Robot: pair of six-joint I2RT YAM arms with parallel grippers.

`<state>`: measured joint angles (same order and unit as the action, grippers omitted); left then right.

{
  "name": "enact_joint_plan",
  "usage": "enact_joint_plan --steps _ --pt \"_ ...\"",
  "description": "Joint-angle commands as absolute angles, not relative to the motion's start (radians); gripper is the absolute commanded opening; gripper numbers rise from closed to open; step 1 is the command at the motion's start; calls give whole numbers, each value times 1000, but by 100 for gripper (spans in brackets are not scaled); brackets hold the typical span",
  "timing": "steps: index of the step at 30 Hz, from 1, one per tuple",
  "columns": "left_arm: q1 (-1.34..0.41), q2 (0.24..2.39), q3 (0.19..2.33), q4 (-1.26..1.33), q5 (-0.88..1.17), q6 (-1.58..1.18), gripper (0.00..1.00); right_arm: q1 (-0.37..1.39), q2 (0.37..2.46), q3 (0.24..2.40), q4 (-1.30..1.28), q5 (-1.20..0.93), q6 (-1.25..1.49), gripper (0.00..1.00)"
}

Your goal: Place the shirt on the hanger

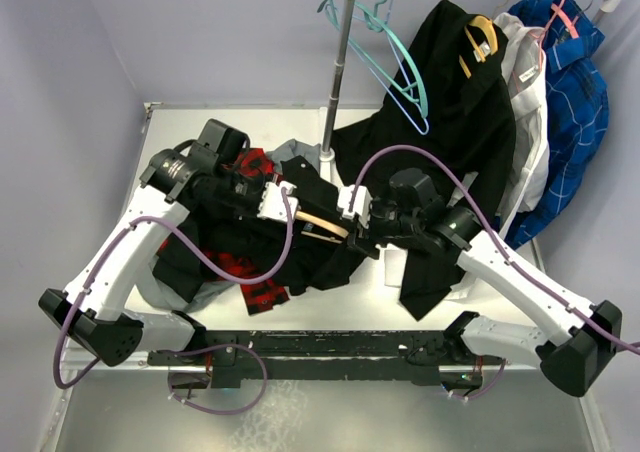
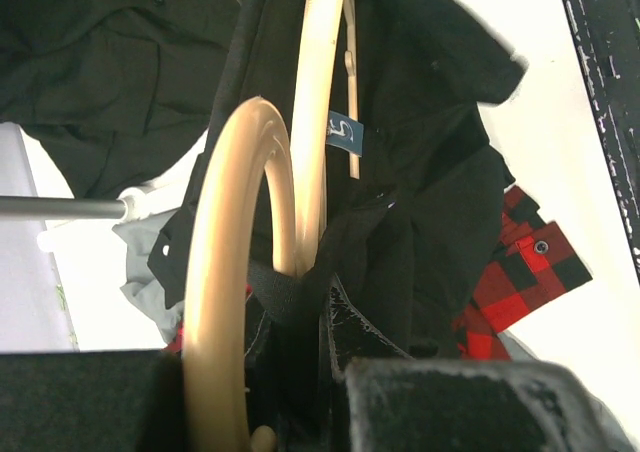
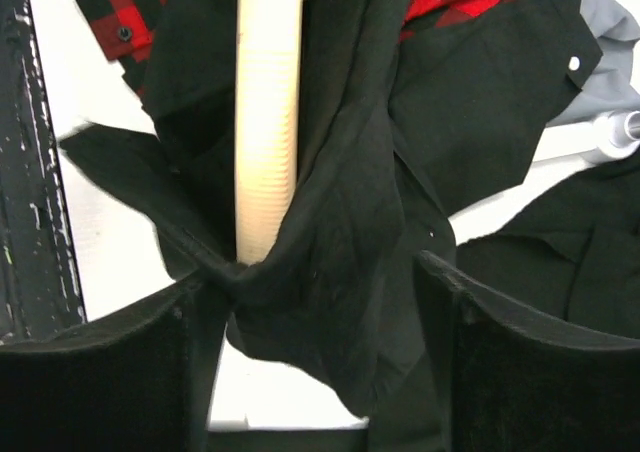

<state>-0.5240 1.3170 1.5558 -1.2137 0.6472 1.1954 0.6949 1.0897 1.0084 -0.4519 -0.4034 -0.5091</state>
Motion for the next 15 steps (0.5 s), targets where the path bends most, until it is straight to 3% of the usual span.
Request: enact_joint_plan --steps 1,9,15 --pt "-520 1290 1560 -1190 741 1238 0 672 1121 1061 -348 -489 -531 66" --pt "-520 1306 1554 -1170 763 1230 0 671 1112 1062 -259 -566 -471 64" --pt "-527 1321 1552 -1153 776 1214 0 673 1140 1096 -251 -584 -429 54"
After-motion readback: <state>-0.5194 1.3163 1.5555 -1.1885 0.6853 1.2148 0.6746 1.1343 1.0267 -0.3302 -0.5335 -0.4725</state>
